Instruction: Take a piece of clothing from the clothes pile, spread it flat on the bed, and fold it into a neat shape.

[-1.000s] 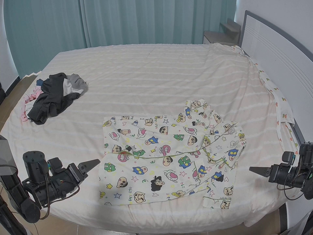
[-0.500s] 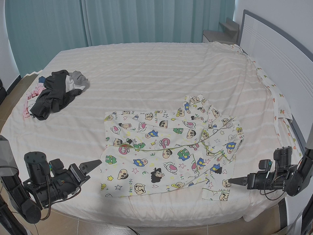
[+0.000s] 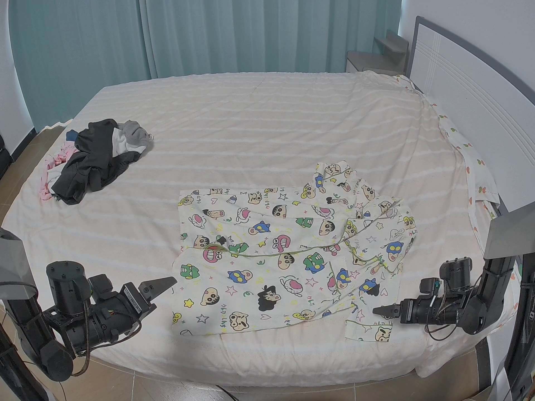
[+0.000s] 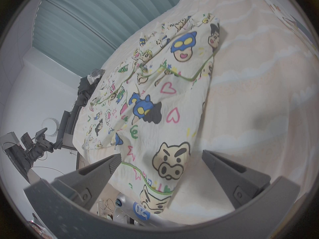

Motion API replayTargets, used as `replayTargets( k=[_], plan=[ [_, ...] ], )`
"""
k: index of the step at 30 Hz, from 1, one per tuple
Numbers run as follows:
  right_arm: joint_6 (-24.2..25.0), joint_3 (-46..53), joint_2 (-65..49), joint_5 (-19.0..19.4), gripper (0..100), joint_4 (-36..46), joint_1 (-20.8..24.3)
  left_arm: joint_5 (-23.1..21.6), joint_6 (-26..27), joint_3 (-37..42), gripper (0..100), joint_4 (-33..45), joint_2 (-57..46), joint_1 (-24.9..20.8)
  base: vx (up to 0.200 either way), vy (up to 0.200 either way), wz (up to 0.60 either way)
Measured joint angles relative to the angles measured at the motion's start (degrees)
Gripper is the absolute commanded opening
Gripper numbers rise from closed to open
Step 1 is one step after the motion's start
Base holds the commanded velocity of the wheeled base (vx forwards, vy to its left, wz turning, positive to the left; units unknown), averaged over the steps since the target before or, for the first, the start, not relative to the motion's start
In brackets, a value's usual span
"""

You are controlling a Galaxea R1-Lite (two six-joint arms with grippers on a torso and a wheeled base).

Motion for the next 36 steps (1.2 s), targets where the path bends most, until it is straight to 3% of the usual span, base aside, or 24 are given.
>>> replayTargets(
  k=[6,7,15,27,36],
  plan=[
    [1.06,-1.16,1.79,-0.24,100,-0.82,1.12,0.00,-0.02,0.00,100,-0.02,0.50,0.01,0.000,0.000,0.00],
    [1.15,-1.28,1.94,-0.29,0,-0.94,1.24,0.00,-0.02,0.00,100,-0.02,0.56,0.00,0.000,0.000,0.00],
    [2.67,-1.48,2.82,-1.63,0,-1.16,1.13,0.00,-0.02,0.00,100,-0.07,0.96,0.06,0.000,0.000,0.00],
    [2.97,1.38,1.68,-1.43,0,-2.27,-2.84,0.00,0.00,0.00,100,-0.05,1.11,0.06,0.000,0.000,0.00],
    [2.86,9.50,1.07,-1.19,0,-12.87,-4.39,0.00,0.06,0.00,100,-0.07,1.18,0.06,0.000,0.000,0.00]
  ],
)
